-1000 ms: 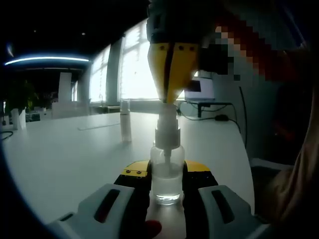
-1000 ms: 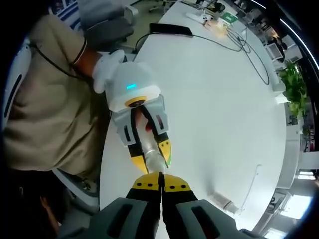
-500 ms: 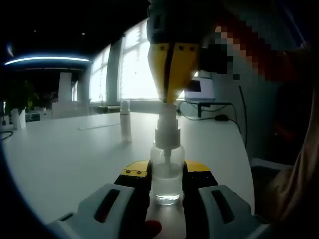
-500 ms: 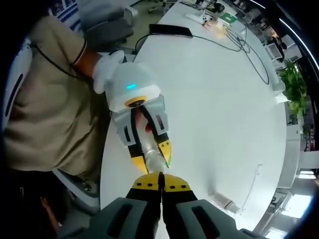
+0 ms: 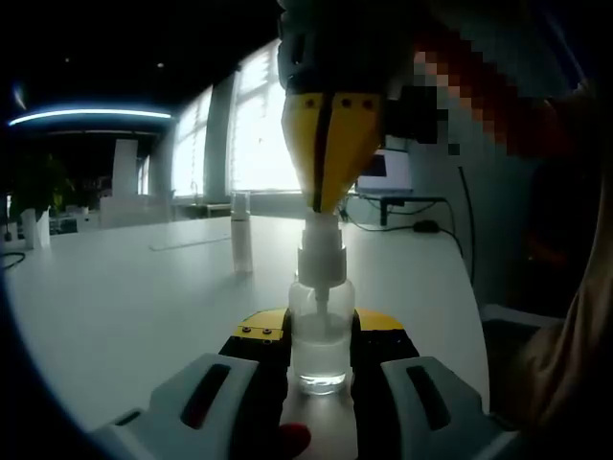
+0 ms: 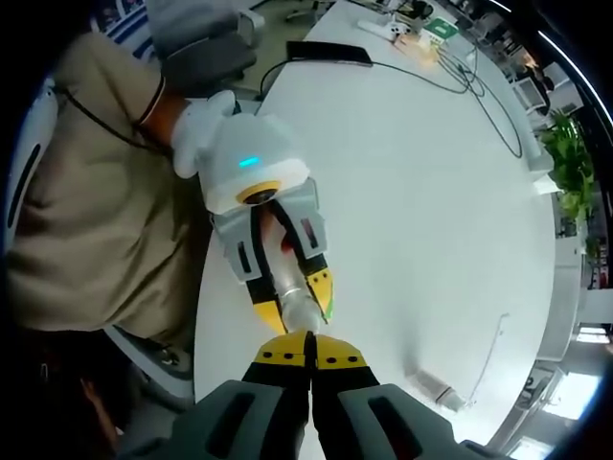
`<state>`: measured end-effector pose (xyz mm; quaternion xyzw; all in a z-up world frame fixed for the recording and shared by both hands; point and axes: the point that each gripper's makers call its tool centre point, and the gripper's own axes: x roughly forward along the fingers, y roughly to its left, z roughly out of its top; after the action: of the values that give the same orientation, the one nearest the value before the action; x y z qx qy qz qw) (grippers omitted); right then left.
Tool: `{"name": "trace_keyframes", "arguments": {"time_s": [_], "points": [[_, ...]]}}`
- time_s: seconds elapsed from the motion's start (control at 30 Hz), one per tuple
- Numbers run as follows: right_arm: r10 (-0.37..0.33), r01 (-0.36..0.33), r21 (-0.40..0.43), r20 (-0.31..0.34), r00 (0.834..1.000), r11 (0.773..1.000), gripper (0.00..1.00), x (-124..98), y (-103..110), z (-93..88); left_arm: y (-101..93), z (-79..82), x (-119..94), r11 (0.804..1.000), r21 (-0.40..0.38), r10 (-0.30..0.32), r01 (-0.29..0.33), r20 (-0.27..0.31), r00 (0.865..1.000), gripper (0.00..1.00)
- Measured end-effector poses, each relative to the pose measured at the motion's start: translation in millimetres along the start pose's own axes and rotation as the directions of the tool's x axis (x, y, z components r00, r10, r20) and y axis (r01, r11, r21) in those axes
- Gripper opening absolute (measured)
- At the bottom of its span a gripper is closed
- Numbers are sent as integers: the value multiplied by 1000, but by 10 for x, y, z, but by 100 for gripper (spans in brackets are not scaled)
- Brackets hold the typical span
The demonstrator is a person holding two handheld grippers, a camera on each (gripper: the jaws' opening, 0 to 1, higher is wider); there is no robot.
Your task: Clamp pump bottle remove cover press pump head put on cover
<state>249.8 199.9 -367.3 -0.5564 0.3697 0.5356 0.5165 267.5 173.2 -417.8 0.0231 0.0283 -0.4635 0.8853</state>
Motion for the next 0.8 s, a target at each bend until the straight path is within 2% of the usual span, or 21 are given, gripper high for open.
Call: {"name": "trace_keyframes", "arguments": {"time_s": [0.8], "points": [[-35, 34, 21, 17, 999, 999, 0, -55, -2, -9, -18, 7, 5, 1000, -2, -1, 1, 0, 1000, 15]]}}
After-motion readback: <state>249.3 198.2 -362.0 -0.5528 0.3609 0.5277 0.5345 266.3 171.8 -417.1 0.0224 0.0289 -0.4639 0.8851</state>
